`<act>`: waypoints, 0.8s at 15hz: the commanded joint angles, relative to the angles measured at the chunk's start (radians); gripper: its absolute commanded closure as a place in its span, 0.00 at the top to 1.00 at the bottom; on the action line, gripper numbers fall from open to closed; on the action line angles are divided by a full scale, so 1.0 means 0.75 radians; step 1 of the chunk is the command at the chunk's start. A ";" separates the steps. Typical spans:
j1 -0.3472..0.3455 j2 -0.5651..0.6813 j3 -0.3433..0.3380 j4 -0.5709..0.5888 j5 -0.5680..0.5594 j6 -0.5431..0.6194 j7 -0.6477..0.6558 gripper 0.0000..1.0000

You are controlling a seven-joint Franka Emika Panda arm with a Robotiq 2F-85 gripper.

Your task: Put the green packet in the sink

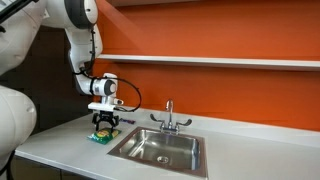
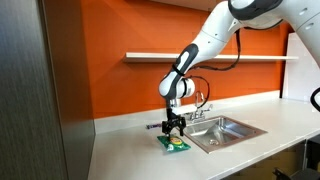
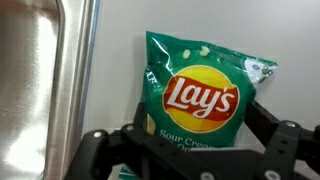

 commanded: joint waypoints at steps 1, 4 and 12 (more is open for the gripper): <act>-0.004 0.031 -0.005 0.047 -0.020 -0.009 0.043 1.00; -0.005 0.046 -0.011 0.060 -0.021 -0.009 0.045 1.00; -0.008 0.075 -0.017 0.080 -0.018 -0.015 0.046 0.88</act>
